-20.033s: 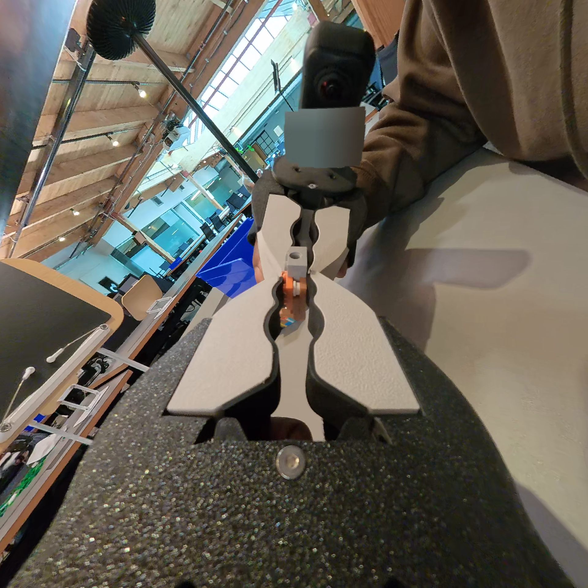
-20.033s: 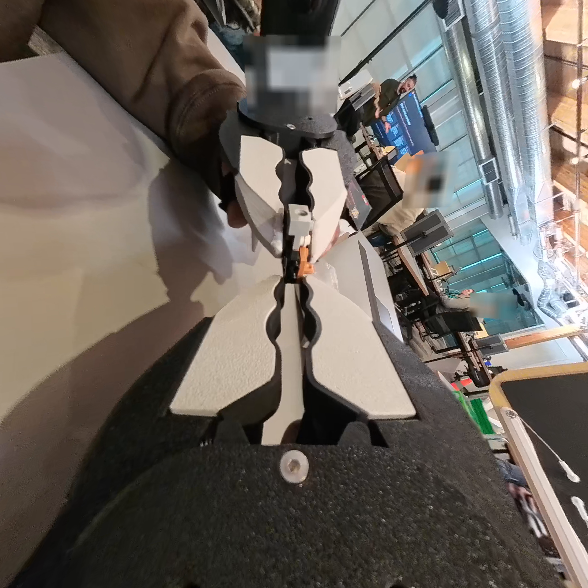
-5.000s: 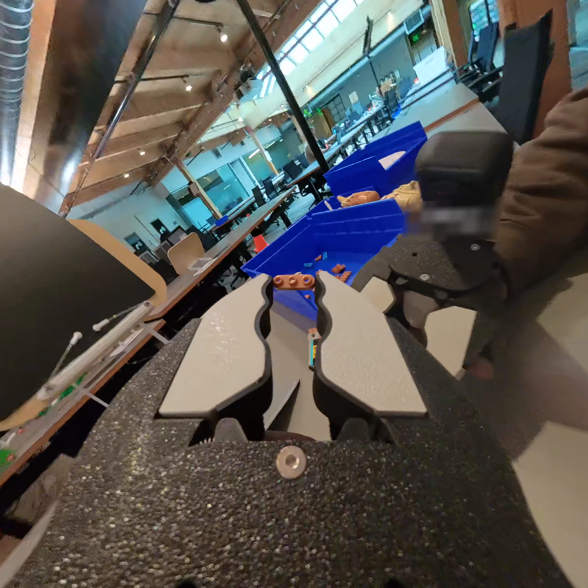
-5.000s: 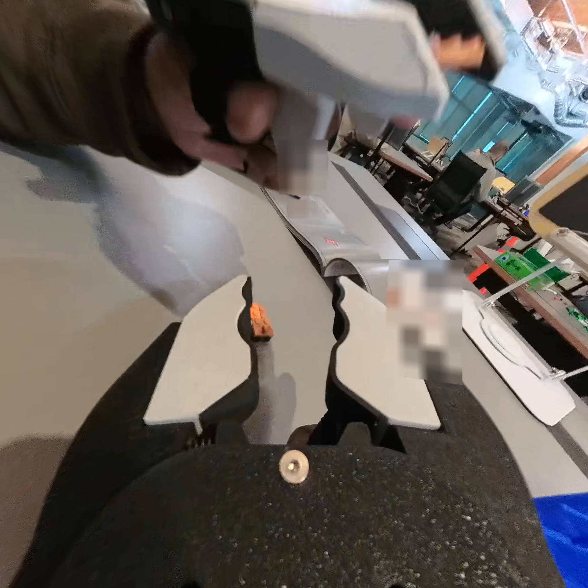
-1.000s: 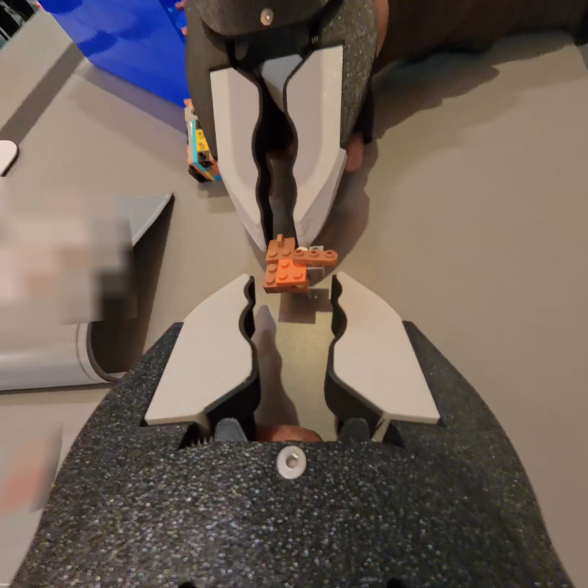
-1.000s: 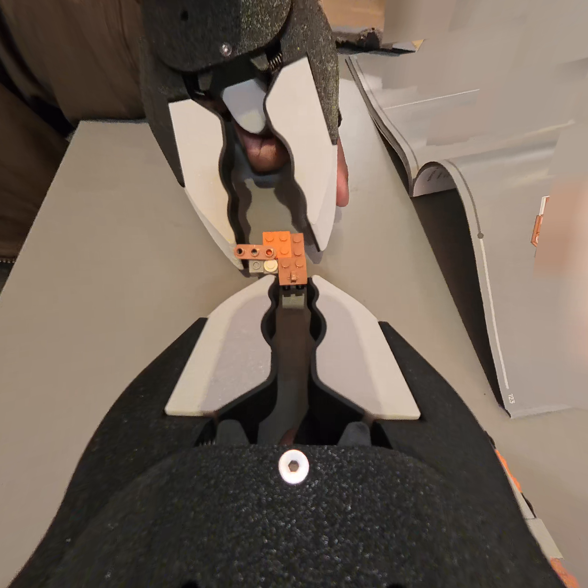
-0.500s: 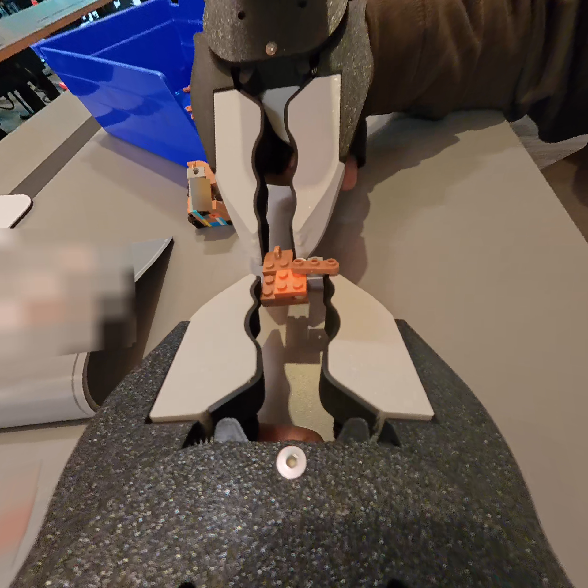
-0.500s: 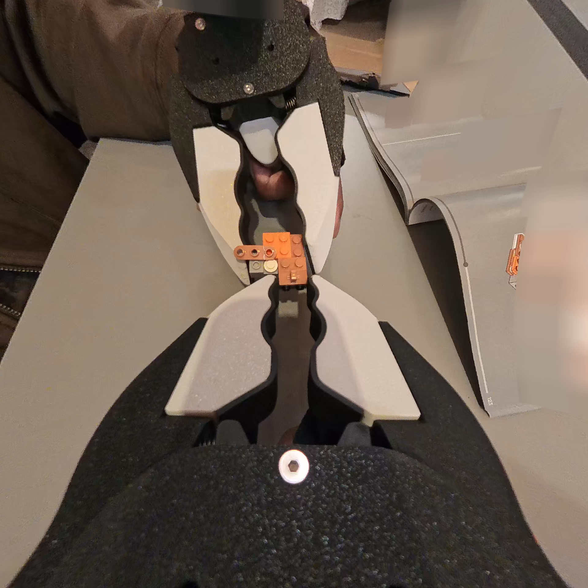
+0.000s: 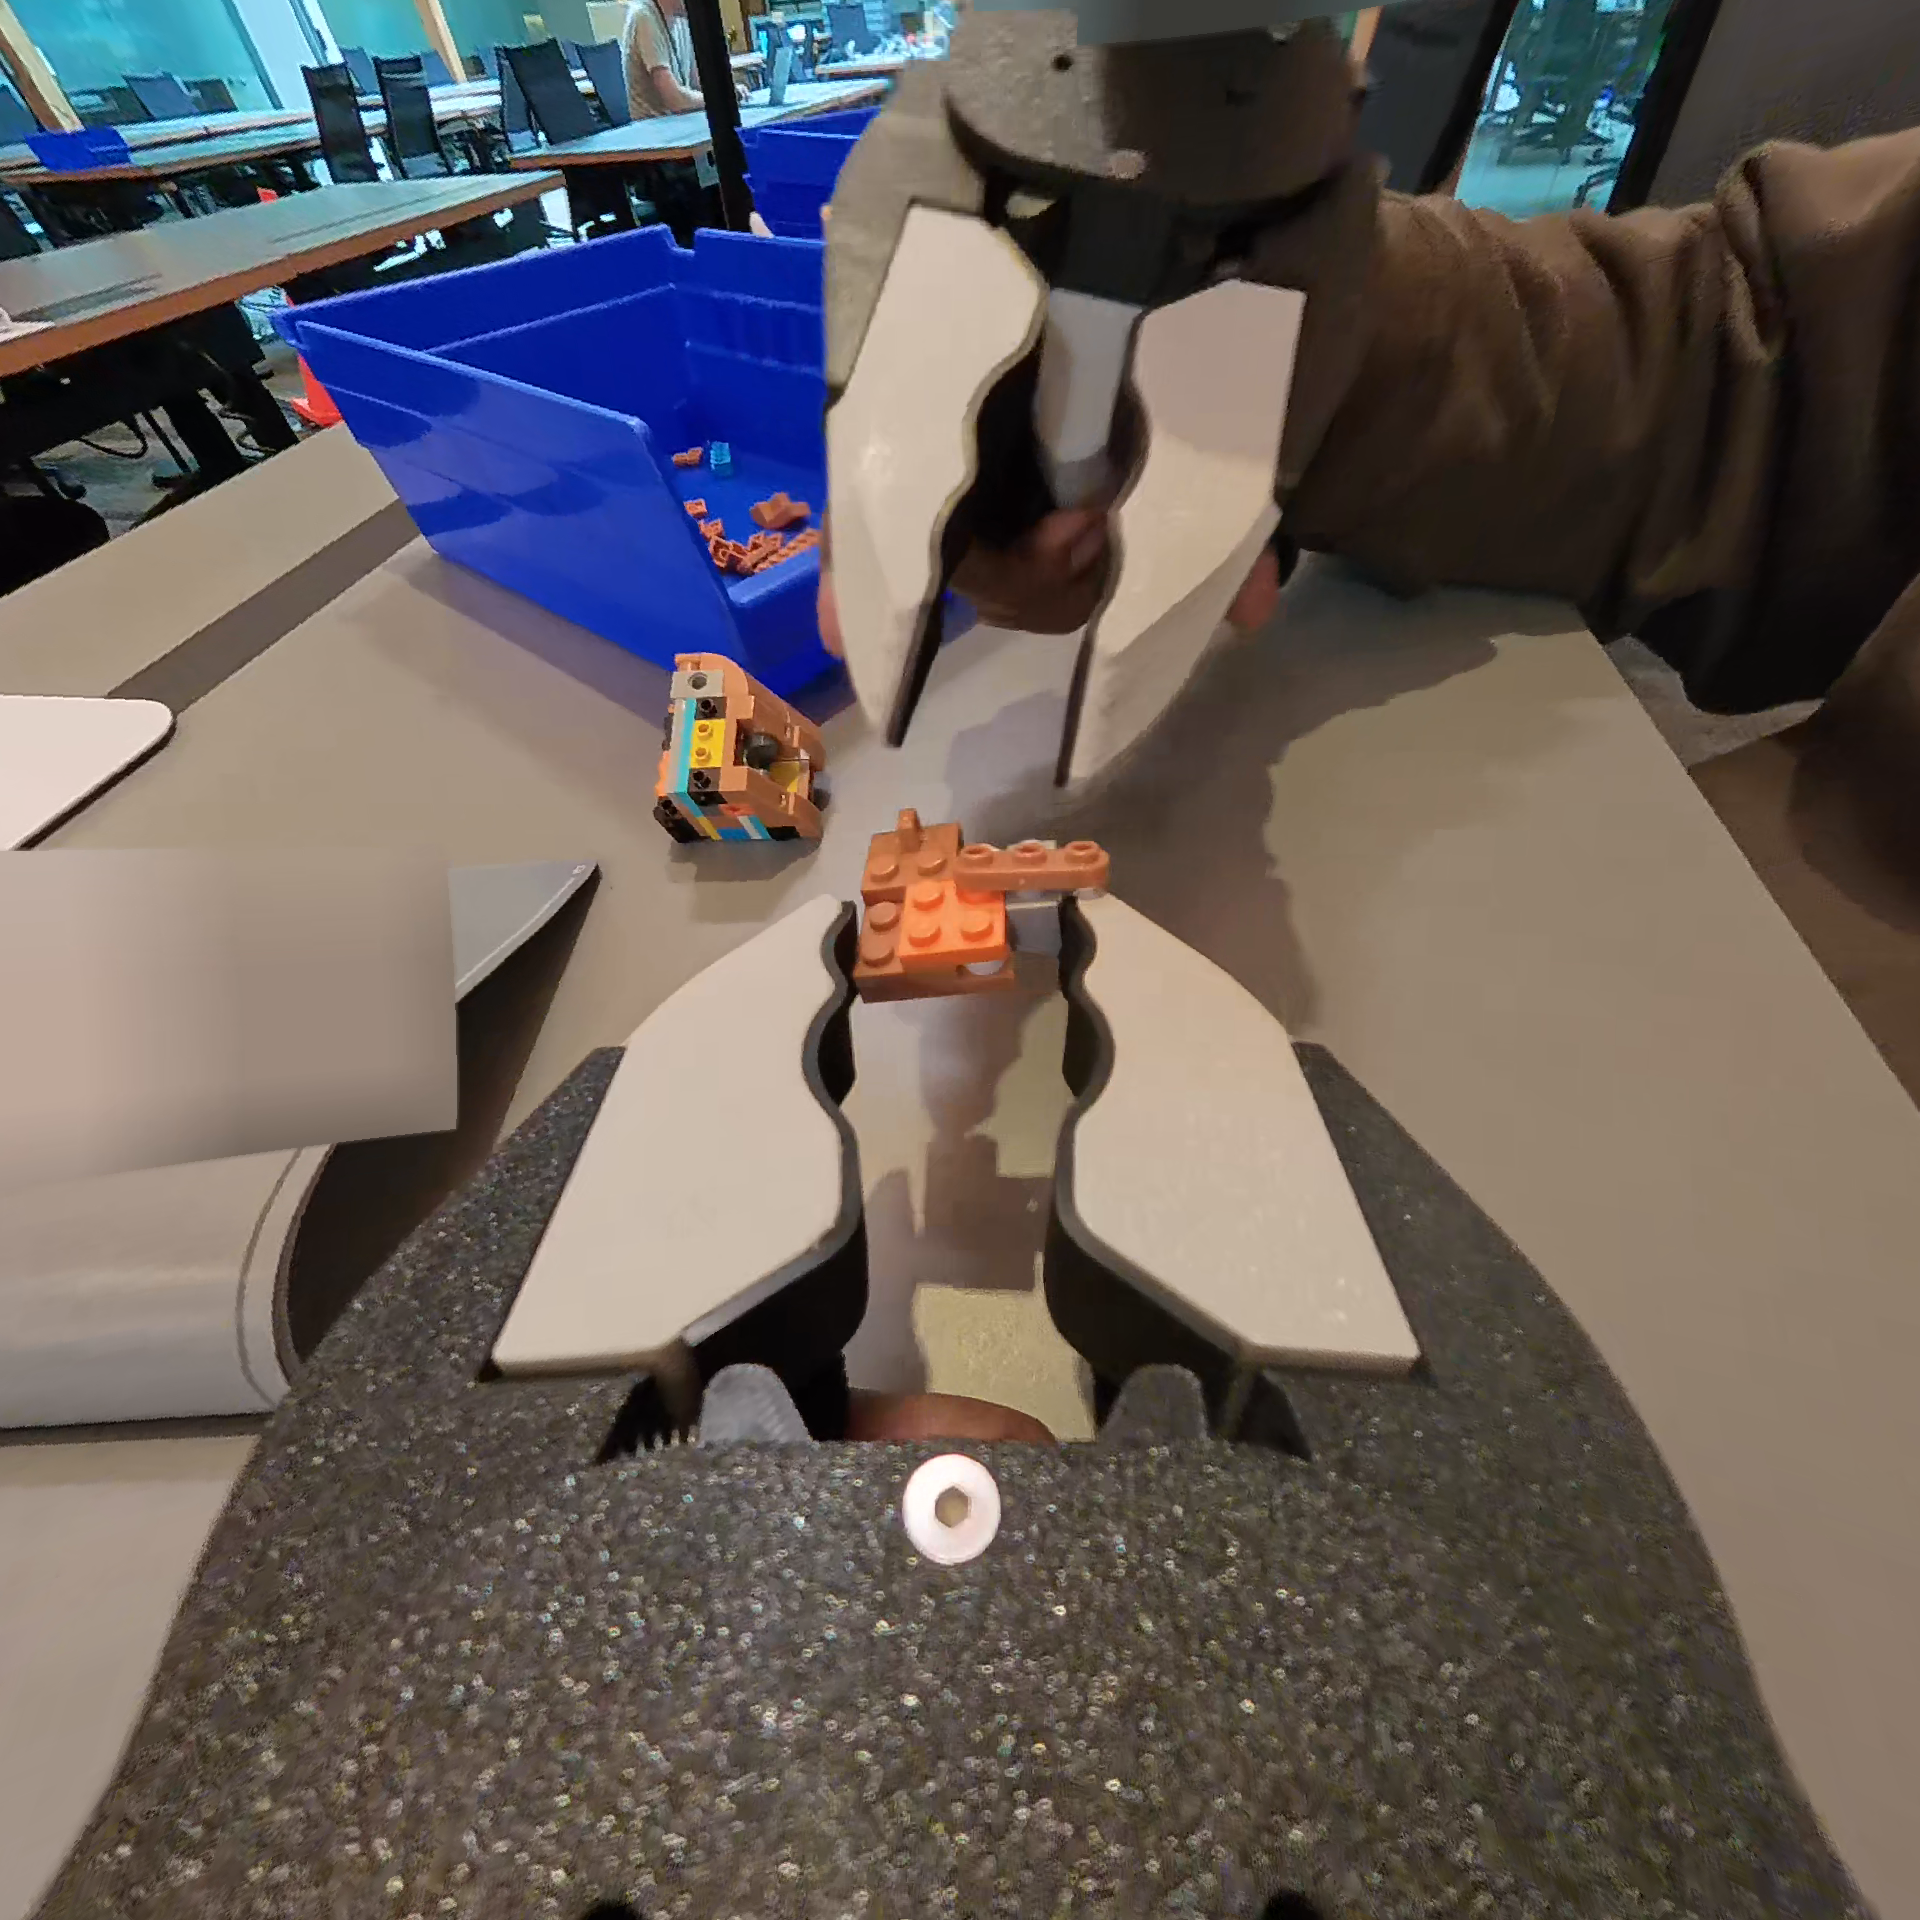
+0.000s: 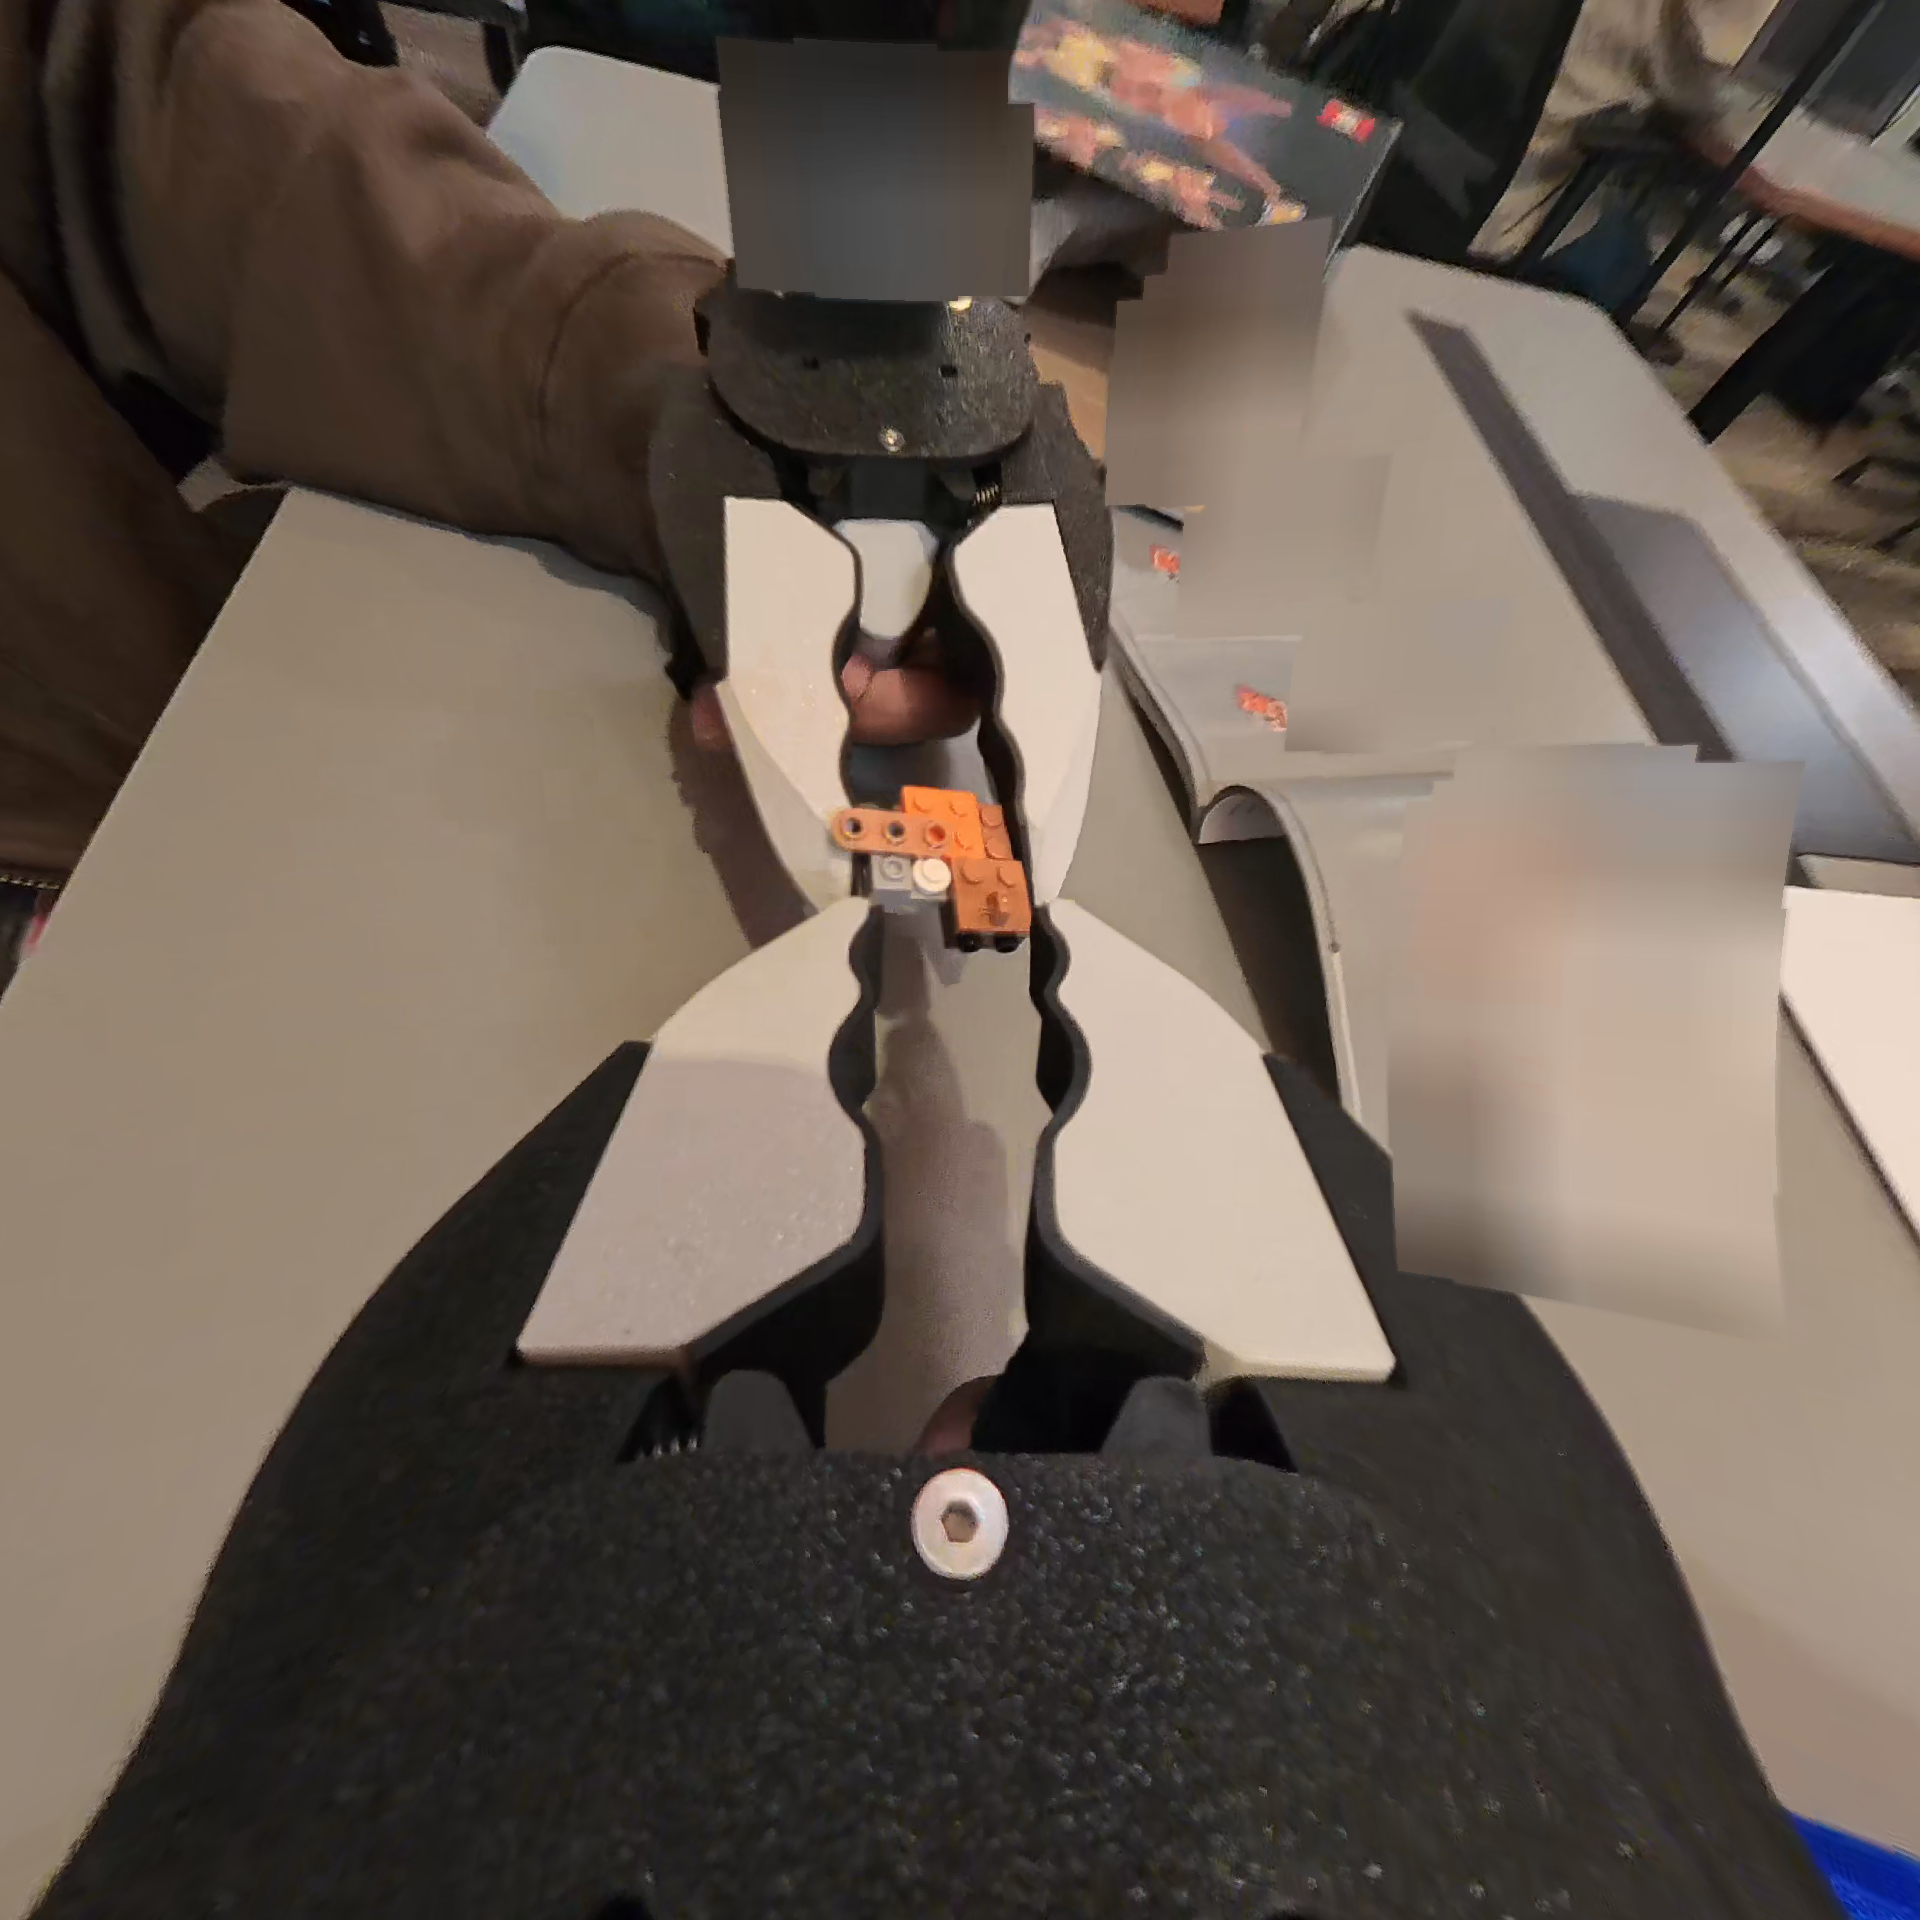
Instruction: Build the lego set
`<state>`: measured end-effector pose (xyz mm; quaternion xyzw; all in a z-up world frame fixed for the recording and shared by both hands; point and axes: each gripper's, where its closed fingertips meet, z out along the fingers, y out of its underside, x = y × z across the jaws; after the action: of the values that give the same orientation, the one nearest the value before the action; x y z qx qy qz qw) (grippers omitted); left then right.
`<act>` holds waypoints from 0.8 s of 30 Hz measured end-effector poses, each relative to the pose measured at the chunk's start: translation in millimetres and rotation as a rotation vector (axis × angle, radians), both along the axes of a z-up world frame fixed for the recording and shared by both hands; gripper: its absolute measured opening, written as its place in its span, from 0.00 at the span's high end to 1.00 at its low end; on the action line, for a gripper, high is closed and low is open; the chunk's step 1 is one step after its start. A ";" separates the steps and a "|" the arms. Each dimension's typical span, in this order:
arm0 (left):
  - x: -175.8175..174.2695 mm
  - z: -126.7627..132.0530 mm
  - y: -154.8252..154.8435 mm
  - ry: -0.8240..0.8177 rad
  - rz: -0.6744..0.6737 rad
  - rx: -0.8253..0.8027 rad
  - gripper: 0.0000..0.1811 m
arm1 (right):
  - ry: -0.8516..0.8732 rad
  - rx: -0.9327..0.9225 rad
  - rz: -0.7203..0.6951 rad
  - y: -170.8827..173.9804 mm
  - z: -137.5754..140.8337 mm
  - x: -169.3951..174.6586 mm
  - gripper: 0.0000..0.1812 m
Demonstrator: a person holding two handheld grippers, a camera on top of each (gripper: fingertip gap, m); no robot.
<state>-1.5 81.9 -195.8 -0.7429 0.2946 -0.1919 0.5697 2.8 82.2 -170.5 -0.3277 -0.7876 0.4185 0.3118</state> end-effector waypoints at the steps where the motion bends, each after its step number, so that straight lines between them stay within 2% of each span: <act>1: -0.6 0.6 1.1 -0.005 0.011 0.001 0.79 | 0.039 0.016 -0.016 1.7 2.9 1.2 0.85; 6: -9.4 1.5 9.6 -0.013 0.103 0.003 0.79 | 0.282 0.069 -0.067 4.0 15.1 4.7 0.84; 11: -18.7 3.8 15.8 -0.032 0.184 0.007 0.79 | 0.467 0.158 -0.057 -9.0 13.3 8.6 0.84; 18: -19.3 5.3 18.6 -0.026 0.227 0.024 0.79 | 0.615 0.315 -0.049 -29.4 12.2 11.3 0.82; 24: -12.4 5.2 18.3 -0.015 0.228 0.026 0.79 | 0.640 0.391 -0.054 -29.4 12.8 12.4 0.81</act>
<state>-13.9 100.2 -190.6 -0.7627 0.2064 -0.1279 0.5994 15.1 52.8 -157.7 -0.1352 -0.7063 0.3332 0.6097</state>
